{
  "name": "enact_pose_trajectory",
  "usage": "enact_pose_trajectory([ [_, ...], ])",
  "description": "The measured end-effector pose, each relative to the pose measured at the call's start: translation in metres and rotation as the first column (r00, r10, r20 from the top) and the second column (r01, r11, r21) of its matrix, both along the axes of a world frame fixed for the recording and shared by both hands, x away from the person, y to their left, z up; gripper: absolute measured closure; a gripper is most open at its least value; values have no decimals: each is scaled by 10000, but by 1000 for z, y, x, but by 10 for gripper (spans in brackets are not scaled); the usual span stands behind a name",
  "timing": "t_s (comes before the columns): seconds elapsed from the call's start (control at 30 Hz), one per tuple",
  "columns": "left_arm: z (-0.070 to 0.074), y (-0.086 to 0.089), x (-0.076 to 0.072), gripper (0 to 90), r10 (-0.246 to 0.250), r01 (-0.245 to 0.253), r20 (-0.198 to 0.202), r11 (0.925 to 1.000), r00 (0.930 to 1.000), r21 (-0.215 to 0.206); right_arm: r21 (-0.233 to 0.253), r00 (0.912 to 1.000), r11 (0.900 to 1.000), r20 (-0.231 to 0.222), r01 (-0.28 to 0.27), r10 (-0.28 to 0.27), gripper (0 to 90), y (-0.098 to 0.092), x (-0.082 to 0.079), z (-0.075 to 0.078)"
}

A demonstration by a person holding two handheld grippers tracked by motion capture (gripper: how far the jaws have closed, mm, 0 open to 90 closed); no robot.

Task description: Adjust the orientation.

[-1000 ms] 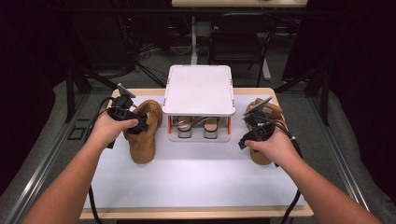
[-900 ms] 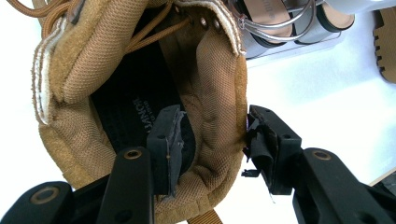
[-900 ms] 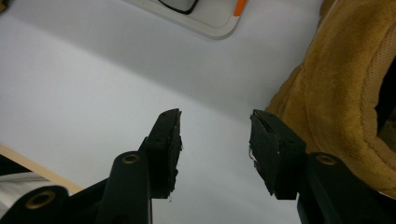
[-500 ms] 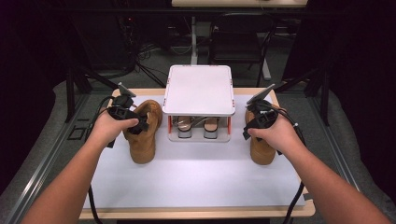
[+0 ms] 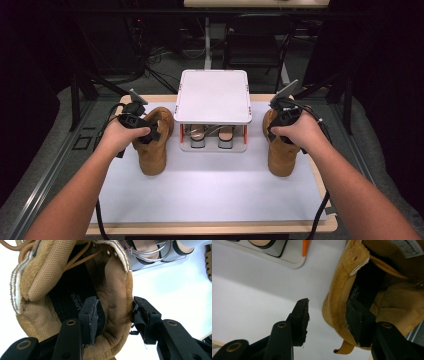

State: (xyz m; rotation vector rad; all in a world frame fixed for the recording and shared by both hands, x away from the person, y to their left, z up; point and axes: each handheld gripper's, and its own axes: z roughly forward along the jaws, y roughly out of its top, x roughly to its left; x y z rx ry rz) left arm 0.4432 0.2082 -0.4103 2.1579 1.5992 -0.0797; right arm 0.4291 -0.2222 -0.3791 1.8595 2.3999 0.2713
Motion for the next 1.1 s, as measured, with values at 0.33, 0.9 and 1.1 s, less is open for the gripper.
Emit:
enact_pose_trajectory([
  [0.33,-1,-2,2,553,-58,59,-69,10000,10000,67,-411,9978,9978,-390,526,-542,611,0,26,-18],
  [0.9,-12,-11,2,573,-455,464,-296,9985,9985,278,-207,9980,9987,-432,-469,459,793,15,19,-16],
  [1.1,-14,-14,2,591,-651,663,-332,9971,9973,372,-457,9932,9933,-511,-1065,1042,792,30,5,-18],
])
